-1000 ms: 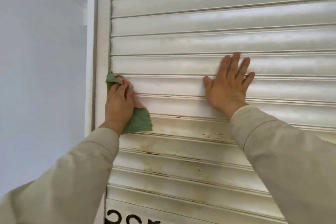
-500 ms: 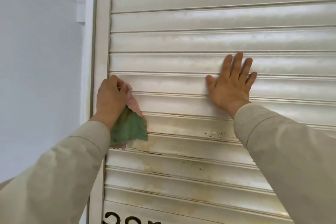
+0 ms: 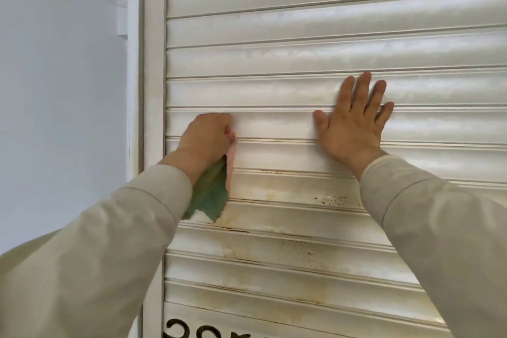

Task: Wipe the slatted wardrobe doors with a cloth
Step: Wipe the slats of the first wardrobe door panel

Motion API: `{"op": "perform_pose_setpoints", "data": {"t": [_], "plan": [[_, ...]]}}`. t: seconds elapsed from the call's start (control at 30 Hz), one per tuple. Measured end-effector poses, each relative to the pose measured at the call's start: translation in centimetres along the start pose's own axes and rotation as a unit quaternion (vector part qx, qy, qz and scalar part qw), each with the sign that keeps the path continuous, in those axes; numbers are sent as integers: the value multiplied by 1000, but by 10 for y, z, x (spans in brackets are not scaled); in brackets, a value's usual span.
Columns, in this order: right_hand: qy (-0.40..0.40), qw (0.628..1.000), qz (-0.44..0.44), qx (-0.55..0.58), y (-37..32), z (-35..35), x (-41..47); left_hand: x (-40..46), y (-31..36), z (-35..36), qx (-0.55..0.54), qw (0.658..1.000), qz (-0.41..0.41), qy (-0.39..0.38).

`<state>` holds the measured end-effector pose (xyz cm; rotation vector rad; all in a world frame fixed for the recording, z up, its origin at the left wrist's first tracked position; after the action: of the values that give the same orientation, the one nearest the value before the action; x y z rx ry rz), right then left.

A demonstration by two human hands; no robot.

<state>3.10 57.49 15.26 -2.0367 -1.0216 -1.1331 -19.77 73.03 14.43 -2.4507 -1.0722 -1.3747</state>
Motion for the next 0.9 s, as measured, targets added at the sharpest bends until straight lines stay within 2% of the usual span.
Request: {"op": "perform_pose_setpoints", "data": {"t": [0.1, 0.2, 0.3, 0.4, 0.6, 0.73, 0.9], "plan": [[1, 1000, 2, -2, 1, 0, 1, 2, 0, -4, 16, 1000, -15, 19], [-1, 1000, 1, -1, 0, -2, -1, -7, -11, -6, -44, 996, -57, 46], [-9, 1000, 1, 1, 1, -3, -2, -12, -4, 1, -28, 997, -58, 40], [-15, 1000, 2, 3, 1, -3, -3, -17, 5, 3, 12, 998, -18, 66], [-17, 1000, 3, -3, 1, -3, -2, -25, -4, -1, 52, 980, 64, 179], [-22, 1000, 5, -5, 0, -2, -2, -29, -4, 9, 71, 976, 121, 164], [-20, 1000, 6, -4, 1, -2, -1, -34, -7, 15, 7, 975, 141, 170]]}}
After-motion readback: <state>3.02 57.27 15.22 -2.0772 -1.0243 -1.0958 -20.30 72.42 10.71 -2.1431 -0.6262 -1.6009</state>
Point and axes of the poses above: each hand's wrist, its own x-axis towards the middle knuckle, its own z-axis out of the palm, y = z × x, the point moved 6 cm from there along x, towards the middle knuckle, and after that the axes turned 3 degrees about -z, right-handed, at the moved point
